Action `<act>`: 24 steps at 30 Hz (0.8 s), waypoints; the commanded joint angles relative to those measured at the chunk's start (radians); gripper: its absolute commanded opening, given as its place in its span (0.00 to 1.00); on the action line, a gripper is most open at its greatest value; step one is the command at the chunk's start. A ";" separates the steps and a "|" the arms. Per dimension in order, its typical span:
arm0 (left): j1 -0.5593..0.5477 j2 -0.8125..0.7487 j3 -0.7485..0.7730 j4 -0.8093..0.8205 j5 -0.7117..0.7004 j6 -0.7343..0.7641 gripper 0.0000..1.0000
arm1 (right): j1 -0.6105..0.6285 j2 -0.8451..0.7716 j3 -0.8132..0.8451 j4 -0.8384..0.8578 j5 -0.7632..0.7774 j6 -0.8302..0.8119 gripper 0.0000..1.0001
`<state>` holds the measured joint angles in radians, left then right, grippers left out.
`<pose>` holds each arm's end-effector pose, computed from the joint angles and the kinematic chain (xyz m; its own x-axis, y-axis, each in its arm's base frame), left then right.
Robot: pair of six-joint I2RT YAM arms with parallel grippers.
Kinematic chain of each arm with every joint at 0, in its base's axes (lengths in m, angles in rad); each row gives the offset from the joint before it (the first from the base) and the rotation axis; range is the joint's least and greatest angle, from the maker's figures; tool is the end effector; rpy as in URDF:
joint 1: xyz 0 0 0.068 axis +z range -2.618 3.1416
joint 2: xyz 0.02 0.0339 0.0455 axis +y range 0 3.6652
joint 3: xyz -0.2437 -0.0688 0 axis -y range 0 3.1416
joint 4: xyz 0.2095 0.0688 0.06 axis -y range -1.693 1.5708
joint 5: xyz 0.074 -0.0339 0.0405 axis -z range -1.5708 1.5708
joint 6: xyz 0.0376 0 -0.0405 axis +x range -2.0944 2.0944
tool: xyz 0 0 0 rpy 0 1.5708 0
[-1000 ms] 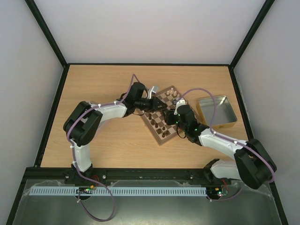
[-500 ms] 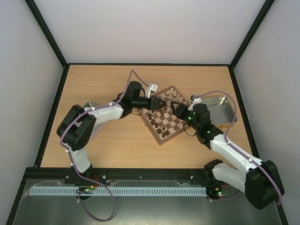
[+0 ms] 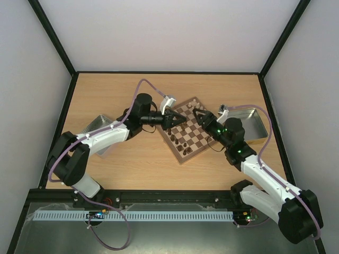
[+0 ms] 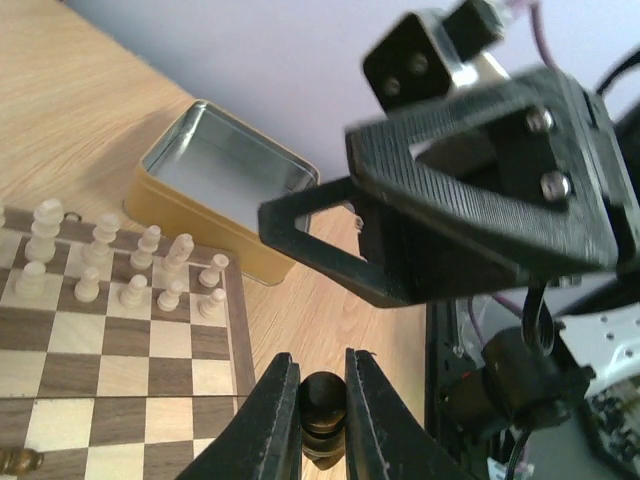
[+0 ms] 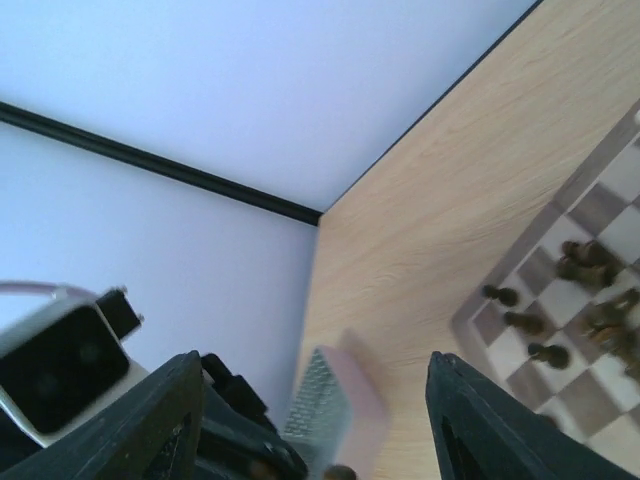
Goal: Set up the chess pieces on the board
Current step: Pick up the chess piece from the chessboard.
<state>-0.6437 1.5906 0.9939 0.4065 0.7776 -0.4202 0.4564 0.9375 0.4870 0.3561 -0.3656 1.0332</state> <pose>0.2488 -0.2196 0.2700 -0.5373 0.0397 -0.8424 0.8319 0.1892 -0.5217 0.1728 0.0998 0.2625 -0.6713 0.5641 -0.4808 -0.3017 0.3846 0.8724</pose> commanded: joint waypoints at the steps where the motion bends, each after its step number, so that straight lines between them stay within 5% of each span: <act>1: -0.015 -0.079 -0.039 0.011 0.064 0.256 0.03 | -0.002 -0.020 0.059 0.026 -0.049 0.246 0.60; 6: -0.044 -0.140 -0.036 -0.091 0.049 0.512 0.02 | -0.002 0.057 0.194 -0.252 -0.172 0.177 0.60; 14: -0.054 -0.186 -0.018 -0.223 0.062 0.807 0.02 | -0.002 0.080 0.251 -0.363 -0.371 0.039 0.50; 24: -0.054 -0.188 -0.015 -0.187 0.037 0.799 0.02 | -0.002 0.055 0.260 -0.463 -0.426 -0.057 0.39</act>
<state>-0.6971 1.4227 0.9623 0.1802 0.8112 0.3565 0.4564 1.0138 0.7227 -0.0391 -0.7589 1.0283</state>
